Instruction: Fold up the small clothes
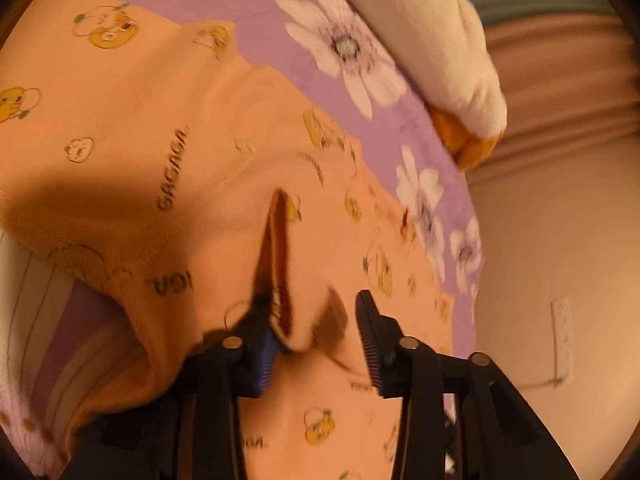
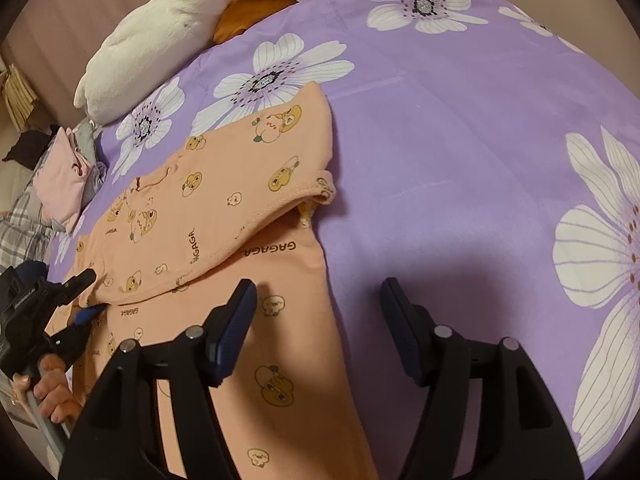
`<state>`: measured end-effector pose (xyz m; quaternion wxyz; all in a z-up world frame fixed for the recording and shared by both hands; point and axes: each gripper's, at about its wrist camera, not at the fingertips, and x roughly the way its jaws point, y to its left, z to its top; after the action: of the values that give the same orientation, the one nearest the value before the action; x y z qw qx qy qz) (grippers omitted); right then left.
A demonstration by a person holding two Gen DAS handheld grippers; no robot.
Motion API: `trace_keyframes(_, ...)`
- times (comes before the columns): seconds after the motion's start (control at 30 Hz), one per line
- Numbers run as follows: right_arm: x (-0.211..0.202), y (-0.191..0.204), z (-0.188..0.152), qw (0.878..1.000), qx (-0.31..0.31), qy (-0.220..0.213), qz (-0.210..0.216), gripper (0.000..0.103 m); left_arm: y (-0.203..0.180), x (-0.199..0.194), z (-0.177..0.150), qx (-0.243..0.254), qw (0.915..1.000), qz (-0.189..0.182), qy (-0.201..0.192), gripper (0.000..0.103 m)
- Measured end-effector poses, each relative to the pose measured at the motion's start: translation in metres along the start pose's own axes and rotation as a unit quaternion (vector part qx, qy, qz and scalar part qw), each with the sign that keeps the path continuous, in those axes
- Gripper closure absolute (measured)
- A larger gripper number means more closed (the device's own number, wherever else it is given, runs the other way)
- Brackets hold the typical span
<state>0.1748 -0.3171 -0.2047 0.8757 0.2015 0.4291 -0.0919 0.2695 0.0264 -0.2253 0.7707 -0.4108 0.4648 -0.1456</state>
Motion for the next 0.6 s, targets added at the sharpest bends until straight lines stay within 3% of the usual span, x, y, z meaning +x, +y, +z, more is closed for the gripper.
trace_keyframes(0.03, 0.0, 0.001, 0.001, 1.0, -0.002, -0.002, -0.001, 0.037, 0.0, 0.001, 0.0, 0.001, 1.0, 0.005, -0.008, 0.078)
trace_keyframes(0.07, 0.001, 0.002, 0.001, 1.0, -0.002, -0.004, -0.005, 0.037, -0.003, 0.002, 0.0, 0.009, 0.9996, 0.02, -0.018, 0.09)
trace_keyframes(0.1, 0.0, 0.002, 0.002, 1.0, -0.003, -0.007, -0.009, 0.037, -0.009, 0.005, 0.0, 0.027, 0.9978, 0.05, -0.034, 0.095)
trace_keyframes(0.17, -0.007, 0.006, 0.002, 0.999, -0.013, -0.028, -0.015, 0.037, -0.008, -0.003, 0.002, 0.037, 0.9948, 0.074, -0.059, 0.098)
trace_keyframes(0.27, -0.011, 0.008, 0.001, 0.998, -0.046, -0.046, -0.021, 0.038, -0.002, -0.031, 0.007, 0.024, 0.9944, 0.054, -0.088, 0.099)
trace_keyframes(0.37, -0.002, 0.001, 0.002, 0.998, -0.034, -0.032, -0.033, 0.038, 0.001, -0.062, 0.013, 0.038, 0.9867, 0.076, -0.139, 0.101)
trace_keyframes(0.43, -0.001, -0.001, 0.004, 0.999, -0.029, -0.033, -0.029, 0.038, 0.013, -0.075, 0.017, 0.023, 0.9916, 0.048, -0.118, 0.101)
trace_keyframes(0.5, -0.001, 0.0, 0.004, 0.999, -0.025, -0.033, -0.031, 0.037, 0.023, -0.066, 0.021, -0.005, 0.9991, 0.007, -0.042, 0.101)
trace_keyframes(0.57, 0.001, 0.002, 0.004, 0.999, -0.022, -0.032, -0.038, 0.036, 0.023, -0.052, 0.017, -0.007, 0.9991, 0.029, 0.03, 0.097)
trace_keyframes(0.6, 0.002, 0.004, 0.004, 0.998, -0.025, -0.032, -0.043, 0.036, 0.02, -0.043, 0.011, 0.002, 0.9975, 0.049, 0.05, 0.088)
